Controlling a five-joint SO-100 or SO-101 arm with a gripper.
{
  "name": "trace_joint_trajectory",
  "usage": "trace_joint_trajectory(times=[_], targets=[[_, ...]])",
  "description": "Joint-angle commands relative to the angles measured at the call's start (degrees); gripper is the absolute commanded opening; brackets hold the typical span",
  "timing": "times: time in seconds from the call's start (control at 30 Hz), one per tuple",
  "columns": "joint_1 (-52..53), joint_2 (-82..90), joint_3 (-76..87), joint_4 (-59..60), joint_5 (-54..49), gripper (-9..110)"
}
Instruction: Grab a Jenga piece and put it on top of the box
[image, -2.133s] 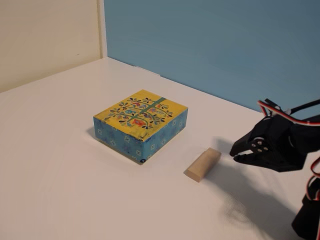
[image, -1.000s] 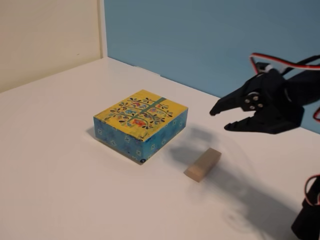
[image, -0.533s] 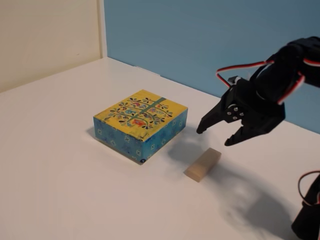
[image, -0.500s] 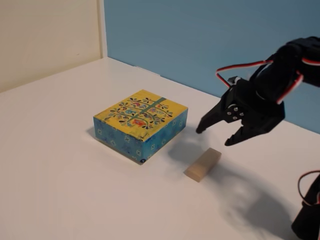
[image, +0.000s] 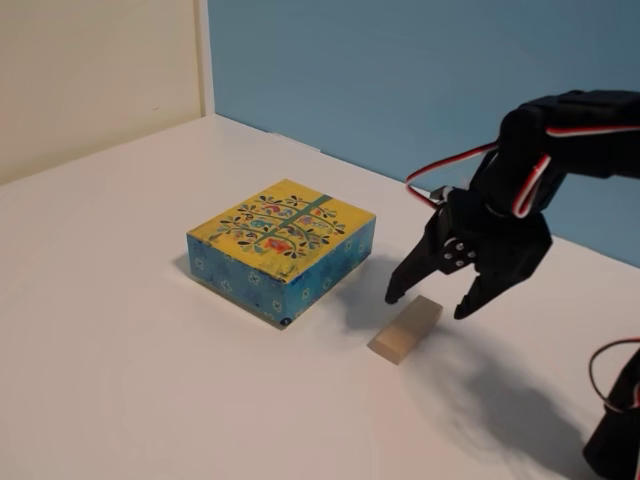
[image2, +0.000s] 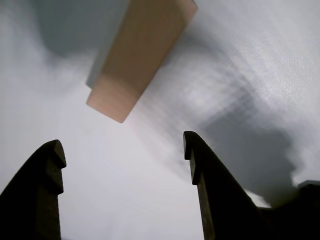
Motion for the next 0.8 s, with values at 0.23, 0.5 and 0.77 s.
trace_joint_trajectory(times=[0.23, 0.5, 0.77], targets=[[0.88, -5.27, -1.76, -3.34, -0.79, 26], [0.88, -6.59, -1.32, -4.57, -1.32, 25], [1.23, -4.66, 2.02, -6.59, -3.60, 23]])
